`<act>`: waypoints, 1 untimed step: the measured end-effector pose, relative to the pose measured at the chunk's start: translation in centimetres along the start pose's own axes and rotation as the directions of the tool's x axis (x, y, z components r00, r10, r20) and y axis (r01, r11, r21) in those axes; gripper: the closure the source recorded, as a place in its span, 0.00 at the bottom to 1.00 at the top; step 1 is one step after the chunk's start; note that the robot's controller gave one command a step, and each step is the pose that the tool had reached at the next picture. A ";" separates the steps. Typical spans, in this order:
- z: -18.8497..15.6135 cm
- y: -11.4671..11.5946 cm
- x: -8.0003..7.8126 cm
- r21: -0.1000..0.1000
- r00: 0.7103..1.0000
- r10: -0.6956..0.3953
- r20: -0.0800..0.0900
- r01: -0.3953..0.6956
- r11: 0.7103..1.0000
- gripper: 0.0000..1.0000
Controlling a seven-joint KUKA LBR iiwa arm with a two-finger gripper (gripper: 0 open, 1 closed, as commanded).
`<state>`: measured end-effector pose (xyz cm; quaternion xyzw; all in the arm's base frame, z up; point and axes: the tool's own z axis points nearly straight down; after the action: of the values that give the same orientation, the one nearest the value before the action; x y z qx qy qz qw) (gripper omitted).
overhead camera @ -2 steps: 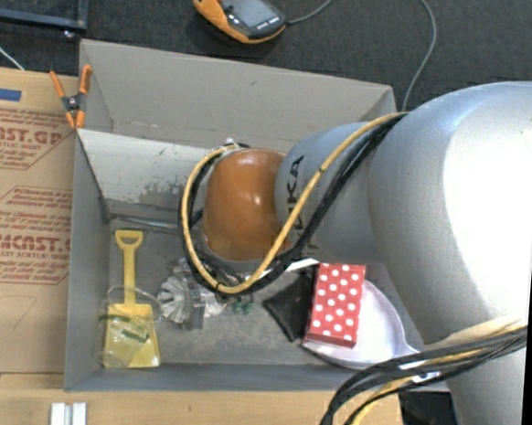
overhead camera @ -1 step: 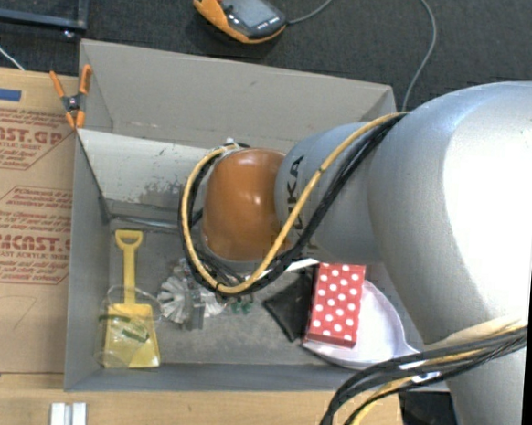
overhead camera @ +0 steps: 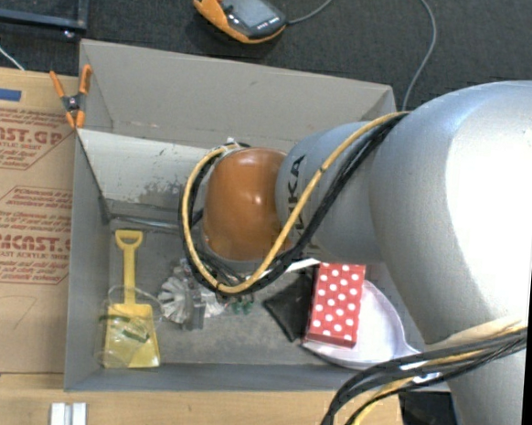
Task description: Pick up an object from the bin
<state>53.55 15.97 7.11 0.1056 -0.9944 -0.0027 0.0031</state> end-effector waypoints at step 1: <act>-0.7 0.0 0.1 0.000 1.000 0.000 -0.001 0.000 1.000 1.00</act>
Offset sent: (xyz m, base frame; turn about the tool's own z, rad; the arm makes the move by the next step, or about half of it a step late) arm 0.0000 0.0001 0.0711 0.0000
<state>53.49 15.95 7.85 0.1058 -0.9944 -0.0026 0.0039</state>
